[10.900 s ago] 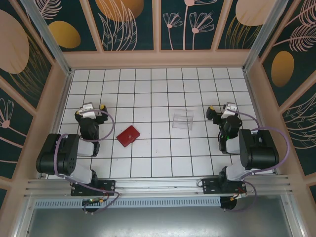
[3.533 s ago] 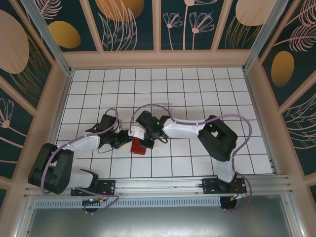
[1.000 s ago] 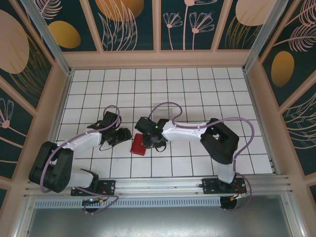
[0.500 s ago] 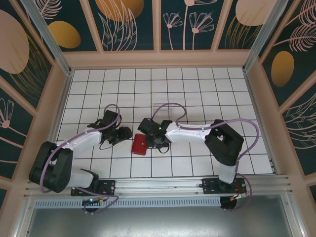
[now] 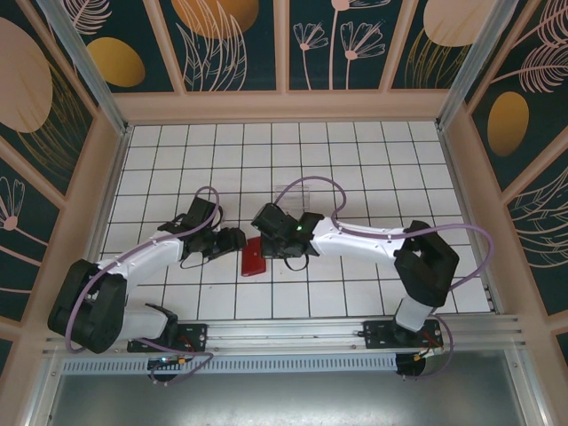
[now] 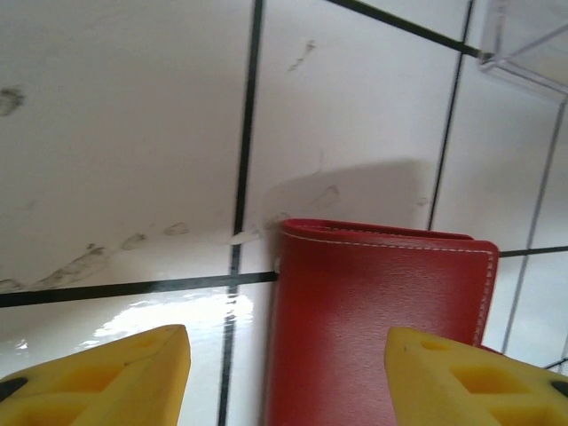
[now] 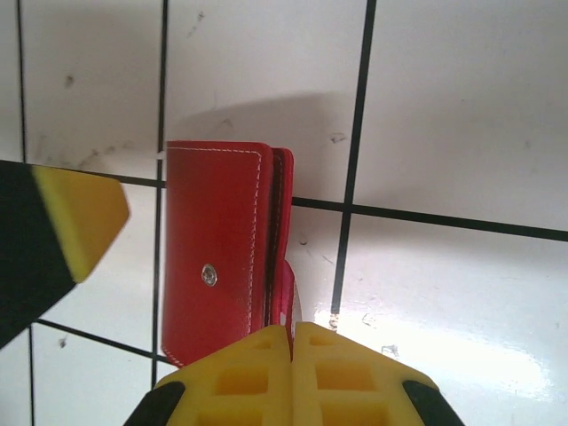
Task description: Take the credit cards out of the card holder
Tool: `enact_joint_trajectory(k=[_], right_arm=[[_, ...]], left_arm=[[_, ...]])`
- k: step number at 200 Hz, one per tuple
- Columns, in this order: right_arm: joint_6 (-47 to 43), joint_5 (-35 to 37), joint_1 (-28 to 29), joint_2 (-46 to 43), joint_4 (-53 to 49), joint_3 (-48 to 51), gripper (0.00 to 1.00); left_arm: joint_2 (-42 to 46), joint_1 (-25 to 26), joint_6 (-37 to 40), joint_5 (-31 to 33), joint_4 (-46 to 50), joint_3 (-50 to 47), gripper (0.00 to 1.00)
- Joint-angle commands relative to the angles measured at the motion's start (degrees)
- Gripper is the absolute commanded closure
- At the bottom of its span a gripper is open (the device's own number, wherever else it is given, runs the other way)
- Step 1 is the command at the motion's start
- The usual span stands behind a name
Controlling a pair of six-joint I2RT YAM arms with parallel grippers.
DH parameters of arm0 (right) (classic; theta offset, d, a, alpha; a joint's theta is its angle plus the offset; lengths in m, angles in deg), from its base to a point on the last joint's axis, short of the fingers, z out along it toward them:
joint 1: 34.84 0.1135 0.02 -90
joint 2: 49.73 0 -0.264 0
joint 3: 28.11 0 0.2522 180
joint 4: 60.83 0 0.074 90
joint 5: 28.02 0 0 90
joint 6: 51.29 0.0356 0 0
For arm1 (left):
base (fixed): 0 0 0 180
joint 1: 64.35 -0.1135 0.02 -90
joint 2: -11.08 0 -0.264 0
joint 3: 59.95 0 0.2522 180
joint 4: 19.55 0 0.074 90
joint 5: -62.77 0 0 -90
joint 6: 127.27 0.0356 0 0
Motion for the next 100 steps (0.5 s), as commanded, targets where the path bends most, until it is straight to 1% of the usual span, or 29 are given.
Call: enact_joint_trajectory(k=[1,19,45,66,100], right_arm=[[-0.1,2.4,-0.1,-2.6,0.7,-1.3,1.00],[-0.2,2.5,-0.1,-3.6,0.8,-1.7,1.00],[-0.5,2.5,-0.1,-4.8,0.6,-2.5,1.00],[-0.7,2.4,-0.1,-4.9,0.9,-3.1,1.00],[-1.1,2.0,-0.1,-4.7,1.2,-3.5,1.00]], left_arm=[[1.4,0.4,-1.2,-3.9,-3.1,1.1,0.39],[1.6,0.4,-1.7,-4.7,-4.2,0.9,0.39],[1.8,0.4,-2.7,-6.3,-6.0,0.1,0.35],[1.9,0.5,-4.1,-8.7,-9.1,-1.0,0.32],[1.3,0.4,-5.5,-11.2,-12.7,-2.0,0.29]])
